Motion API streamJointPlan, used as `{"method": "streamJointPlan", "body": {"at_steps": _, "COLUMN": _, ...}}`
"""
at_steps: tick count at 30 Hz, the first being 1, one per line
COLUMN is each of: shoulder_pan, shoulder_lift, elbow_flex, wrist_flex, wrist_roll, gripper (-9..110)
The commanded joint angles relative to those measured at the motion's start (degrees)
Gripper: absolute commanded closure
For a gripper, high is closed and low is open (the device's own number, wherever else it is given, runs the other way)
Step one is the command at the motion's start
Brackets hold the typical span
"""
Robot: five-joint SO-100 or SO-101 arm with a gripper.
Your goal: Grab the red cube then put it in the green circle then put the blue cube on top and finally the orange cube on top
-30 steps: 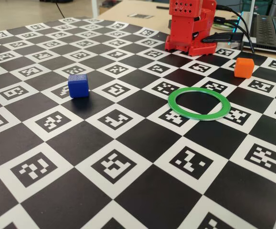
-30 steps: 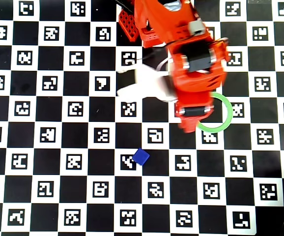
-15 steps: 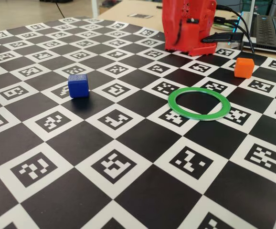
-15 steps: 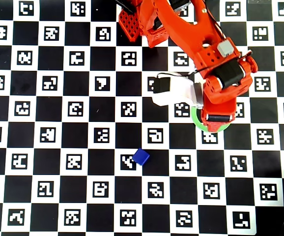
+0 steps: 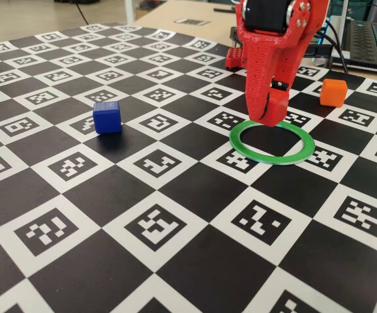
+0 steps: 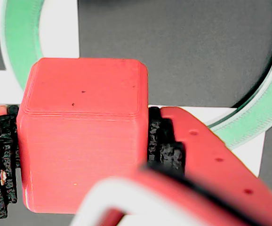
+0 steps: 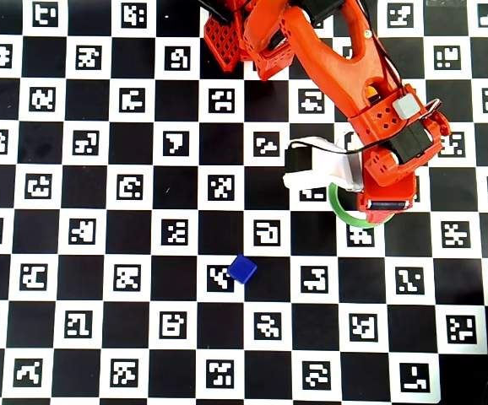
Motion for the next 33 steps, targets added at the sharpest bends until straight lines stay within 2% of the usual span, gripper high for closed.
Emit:
{"method": "streamJointPlan", "body": {"at_steps": 1, "shoulder_pan": -0.7, "shoulder_lift": 1.1, "elbow_flex": -0.2, "wrist_flex": -1.1, "wrist_roll": 0.3, "gripper": 96}}
{"method": "streamJointPlan", "body": {"at_steps": 33, "shoulder_pan": -3.0, "shoulder_lift": 2.6, "elbow_flex": 7.6, "wrist_flex": -7.4, "wrist_roll": 0.1, "gripper": 96}}
